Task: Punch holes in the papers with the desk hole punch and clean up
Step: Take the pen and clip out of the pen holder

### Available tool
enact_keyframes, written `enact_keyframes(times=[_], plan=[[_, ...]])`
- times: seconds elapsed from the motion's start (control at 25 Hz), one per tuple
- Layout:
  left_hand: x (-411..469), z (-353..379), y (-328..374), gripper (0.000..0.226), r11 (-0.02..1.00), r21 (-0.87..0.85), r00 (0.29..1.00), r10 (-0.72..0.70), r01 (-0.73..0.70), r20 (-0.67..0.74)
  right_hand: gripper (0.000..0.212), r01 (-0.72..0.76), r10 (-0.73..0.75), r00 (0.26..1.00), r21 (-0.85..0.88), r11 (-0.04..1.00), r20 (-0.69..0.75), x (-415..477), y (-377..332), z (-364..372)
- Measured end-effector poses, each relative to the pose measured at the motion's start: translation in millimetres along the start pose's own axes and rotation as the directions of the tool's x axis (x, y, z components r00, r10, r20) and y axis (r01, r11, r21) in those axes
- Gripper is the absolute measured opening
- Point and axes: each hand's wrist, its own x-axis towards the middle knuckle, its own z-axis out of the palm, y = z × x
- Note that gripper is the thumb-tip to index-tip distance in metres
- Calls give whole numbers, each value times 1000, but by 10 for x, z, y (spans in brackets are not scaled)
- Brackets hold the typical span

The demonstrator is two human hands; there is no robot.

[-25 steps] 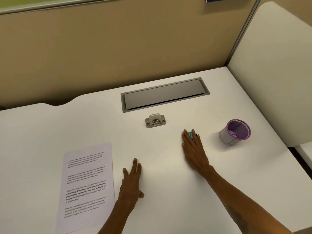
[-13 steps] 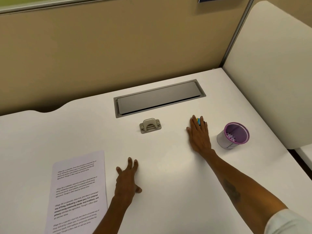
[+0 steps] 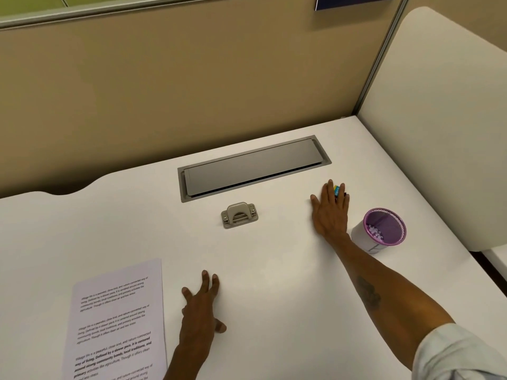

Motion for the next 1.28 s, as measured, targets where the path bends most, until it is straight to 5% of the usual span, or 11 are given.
enact_keyframes(times=[0.56,1.28], plan=[[56,-7,19,118,1000,27,999,-15,14,46,63,-88,86,993,-15,996,-78,-224,-23,82],[11,-50,39,116,1000,-3,999,-3,3,43,64,-74,74,997,58,996,0,0,163,105]])
